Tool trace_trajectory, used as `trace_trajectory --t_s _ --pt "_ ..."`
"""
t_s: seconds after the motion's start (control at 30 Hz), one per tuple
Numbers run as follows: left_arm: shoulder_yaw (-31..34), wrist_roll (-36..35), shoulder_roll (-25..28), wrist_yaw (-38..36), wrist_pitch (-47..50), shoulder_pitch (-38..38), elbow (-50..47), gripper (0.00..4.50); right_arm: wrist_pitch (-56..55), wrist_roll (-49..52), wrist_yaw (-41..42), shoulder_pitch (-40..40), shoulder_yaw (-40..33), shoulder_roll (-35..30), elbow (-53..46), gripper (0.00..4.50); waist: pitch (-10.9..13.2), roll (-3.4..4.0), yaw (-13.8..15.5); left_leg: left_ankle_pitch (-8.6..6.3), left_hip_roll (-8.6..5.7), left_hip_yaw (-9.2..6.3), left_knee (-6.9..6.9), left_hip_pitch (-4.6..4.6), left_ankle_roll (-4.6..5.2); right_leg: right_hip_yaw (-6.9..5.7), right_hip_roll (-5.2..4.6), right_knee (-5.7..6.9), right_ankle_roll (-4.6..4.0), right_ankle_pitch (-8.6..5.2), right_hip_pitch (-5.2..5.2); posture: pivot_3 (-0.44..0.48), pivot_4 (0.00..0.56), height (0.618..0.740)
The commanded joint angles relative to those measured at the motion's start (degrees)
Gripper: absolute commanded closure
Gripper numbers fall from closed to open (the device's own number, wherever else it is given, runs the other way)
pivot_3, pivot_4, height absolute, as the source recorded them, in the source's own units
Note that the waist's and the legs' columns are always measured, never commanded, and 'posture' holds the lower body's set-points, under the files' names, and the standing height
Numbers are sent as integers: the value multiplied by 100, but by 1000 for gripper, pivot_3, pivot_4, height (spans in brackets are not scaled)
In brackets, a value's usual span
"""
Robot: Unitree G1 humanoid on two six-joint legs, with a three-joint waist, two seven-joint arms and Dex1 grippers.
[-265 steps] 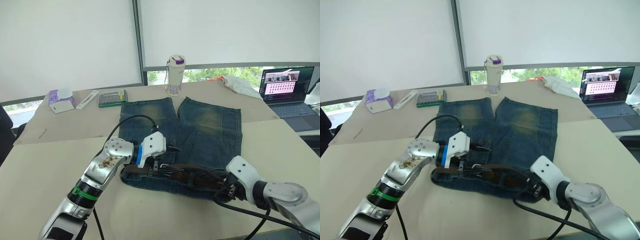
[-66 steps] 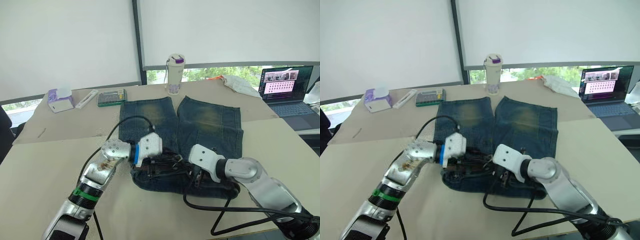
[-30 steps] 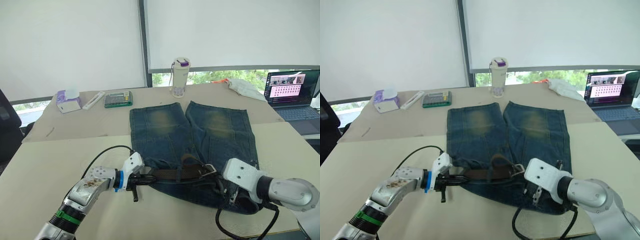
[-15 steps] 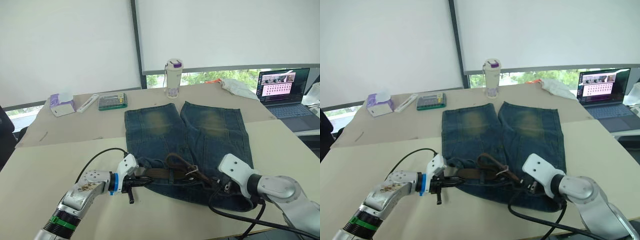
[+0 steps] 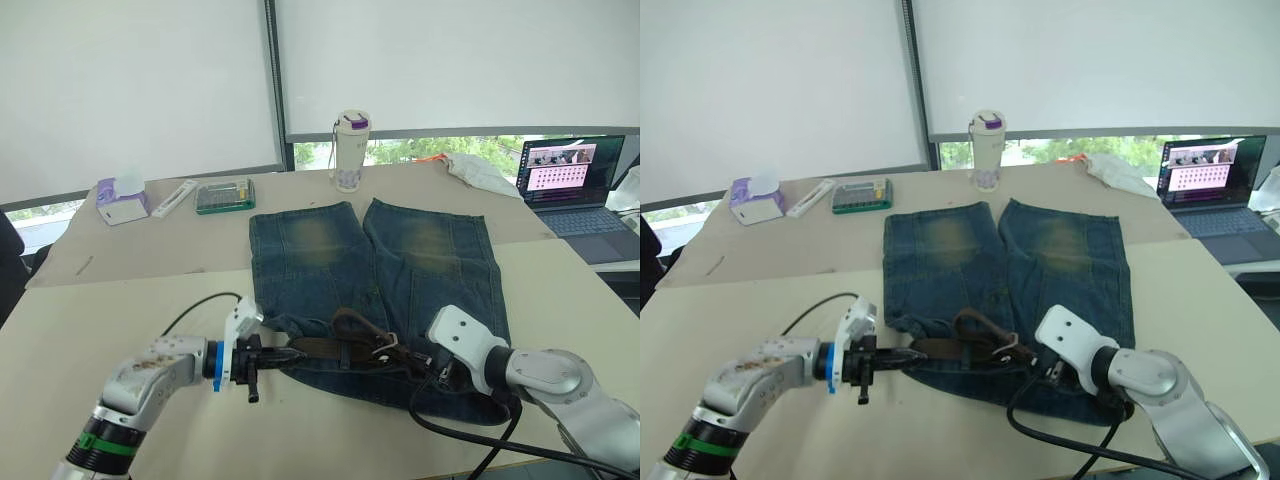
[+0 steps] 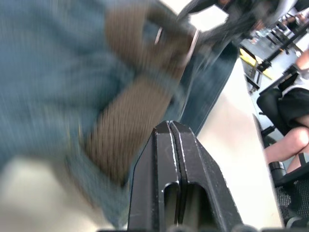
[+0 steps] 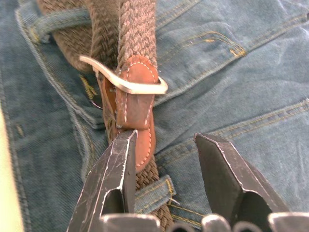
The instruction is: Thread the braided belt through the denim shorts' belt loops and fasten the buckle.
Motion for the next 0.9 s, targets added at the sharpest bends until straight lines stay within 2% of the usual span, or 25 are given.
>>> trace_trajectory --t_s 0.03,0.1,0.23,0.33,0.47,0.73,0.9 --pt "-311 651 79 -224 -930 -596 -384 2988 74 122 -1 26 -179 -22 -270 2276 0 3 -7 0 1 1 -1 0 0 1 0 -1 0 0 0 0 150 740" --pt "-451 737 -195 -147 -1032 -1175 -291 2406 82 212 29 77 -286 -15 -351 2276 3 4 -2 1 1 2 -3 2 -2 3 0 -4 0 0 3 0 150 740" --pt "-1272 1969 -398 -430 -2473 -1850 322 2406 81 476 142 285 -567 -9 -530 2276 7 -5 -5 3 0 2 1 -8 -4 1 2 -6 -1 2 2 0 150 740" --pt "-1717 2551 -688 -559 -3355 -2194 939 2406 84 552 139 431 -717 -37 -619 2276 12 -8 -19 3 0 4 0 -6 -5 4 3 -8 -1 2 3 0 150 740" --pt "-1975 2945 -993 -701 -4033 -2468 1466 2406 154 630 77 572 -856 -27 -755 2276 16 -12 -11 4 0 6 2 -16 -3 6 4 -4 -1 2 -6 0 150 740" --pt "-2275 3590 -1252 -951 -5296 -2837 2184 2406 274 691 -117 629 -825 6 -909 2276 21 -22 -1 5 -3 9 8 -32 -2 7 3 4 1 3 -28 0 150 740" --pt "-2393 3915 -1325 -999 -5845 -2898 2477 3926 367 761 -148 550 -850 -18 -932 2276 22 -22 -7 6 -3 9 8 -34 0 7 4 5 1 4 -29 0 150 740"
